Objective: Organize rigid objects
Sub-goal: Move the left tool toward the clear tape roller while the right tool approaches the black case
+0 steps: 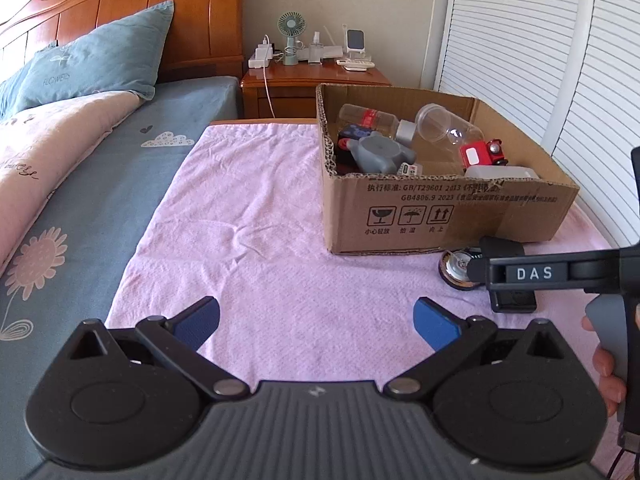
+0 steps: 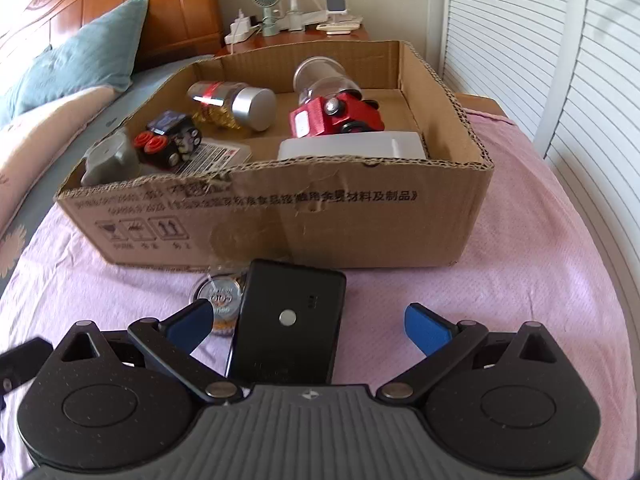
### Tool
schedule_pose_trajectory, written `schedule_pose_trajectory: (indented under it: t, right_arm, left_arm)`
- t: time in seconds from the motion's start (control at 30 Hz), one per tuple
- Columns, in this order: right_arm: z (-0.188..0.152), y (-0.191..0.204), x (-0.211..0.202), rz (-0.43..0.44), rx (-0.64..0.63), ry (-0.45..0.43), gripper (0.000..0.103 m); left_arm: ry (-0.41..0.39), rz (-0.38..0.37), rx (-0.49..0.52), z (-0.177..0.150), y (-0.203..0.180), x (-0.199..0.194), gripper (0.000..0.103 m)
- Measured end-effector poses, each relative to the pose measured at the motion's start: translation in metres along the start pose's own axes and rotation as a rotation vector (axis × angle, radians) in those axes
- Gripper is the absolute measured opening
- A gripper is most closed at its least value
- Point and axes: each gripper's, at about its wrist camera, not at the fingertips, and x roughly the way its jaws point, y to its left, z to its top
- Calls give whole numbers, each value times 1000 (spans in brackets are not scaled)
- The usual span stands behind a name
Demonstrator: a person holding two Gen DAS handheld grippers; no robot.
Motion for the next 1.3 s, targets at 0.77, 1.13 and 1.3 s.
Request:
schedule_pose_trajectory:
  t: [0.77, 1.13, 1.3]
  right_arm:
    - [-29, -47, -23, -95, -96, 18, 103]
    - [-36, -96, -39, -189, -16, 19, 103]
    - [-39, -94, -39, -156, 3, 24, 103]
  left_arm:
    - [32, -32, 51, -3, -25, 5, 102]
    - [63, -36, 94, -4, -44, 14, 102]
    - [82, -48, 101, -3, -51, 20, 102]
